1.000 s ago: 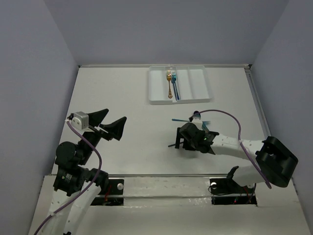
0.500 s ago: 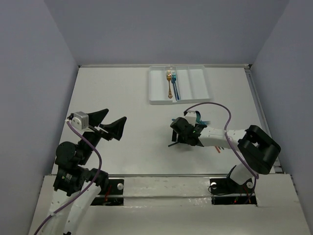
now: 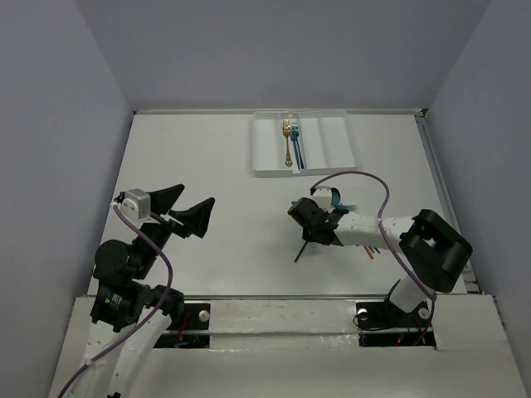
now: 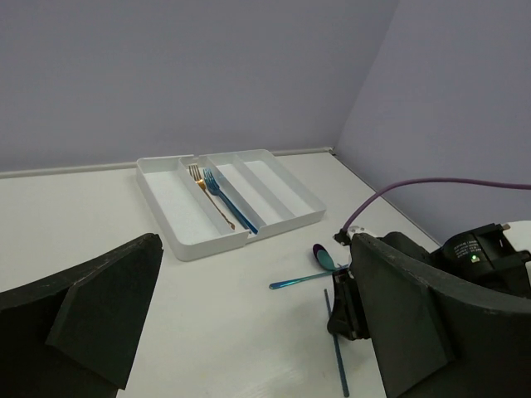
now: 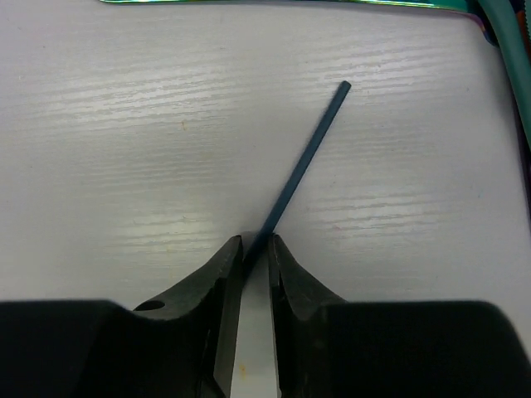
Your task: Sort the eating utensils into containers
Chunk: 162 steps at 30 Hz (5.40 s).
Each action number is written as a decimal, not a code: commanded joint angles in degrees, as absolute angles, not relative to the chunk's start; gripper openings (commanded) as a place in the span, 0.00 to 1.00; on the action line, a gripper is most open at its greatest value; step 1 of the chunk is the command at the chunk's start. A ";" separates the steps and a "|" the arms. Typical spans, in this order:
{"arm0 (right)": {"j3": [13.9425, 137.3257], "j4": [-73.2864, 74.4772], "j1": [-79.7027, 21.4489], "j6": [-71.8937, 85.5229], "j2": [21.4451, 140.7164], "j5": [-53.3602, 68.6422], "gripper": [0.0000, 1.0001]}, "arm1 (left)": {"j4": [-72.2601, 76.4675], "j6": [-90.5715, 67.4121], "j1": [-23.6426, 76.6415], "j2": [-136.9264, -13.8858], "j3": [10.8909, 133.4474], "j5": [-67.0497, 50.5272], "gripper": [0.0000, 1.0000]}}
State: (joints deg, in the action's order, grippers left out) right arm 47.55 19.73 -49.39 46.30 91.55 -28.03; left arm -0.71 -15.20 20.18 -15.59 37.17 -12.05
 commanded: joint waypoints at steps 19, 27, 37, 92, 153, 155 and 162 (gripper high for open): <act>43.59 25.23 -50.71 46.06 89.21 -23.02 0.01 | 2.11 -15.64 20.48 -15.21 38.76 -12.92 0.99; 49.47 20.92 -49.31 36.76 85.00 -25.22 0.00 | 2.02 -15.64 20.48 -15.38 38.67 -12.92 0.99; 65.37 7.65 -29.28 17.94 86.54 -13.90 0.00 | 1.85 -15.47 20.48 -15.12 38.85 -13.10 0.99; 42.37 22.51 -16.26 25.40 70.40 -7.65 0.42 | 1.49 -14.68 21.01 -15.55 38.94 -12.48 0.99; 45.17 25.75 -16.52 26.10 79.10 -7.03 0.26 | 1.67 -14.77 22.59 -13.45 39.02 -13.36 0.99; 45.09 25.40 -16.52 25.66 80.07 -6.86 0.26 | 1.67 -14.85 22.59 -13.45 39.02 -13.27 0.99; 45.70 24.52 -16.52 24.87 82.35 -6.24 0.26 | 1.67 -14.77 22.59 -13.88 38.94 -13.36 0.99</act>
State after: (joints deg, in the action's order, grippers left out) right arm 44.91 26.35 -16.84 26.24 80.95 -7.25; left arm -0.73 -14.87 22.17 -13.96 37.17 -13.08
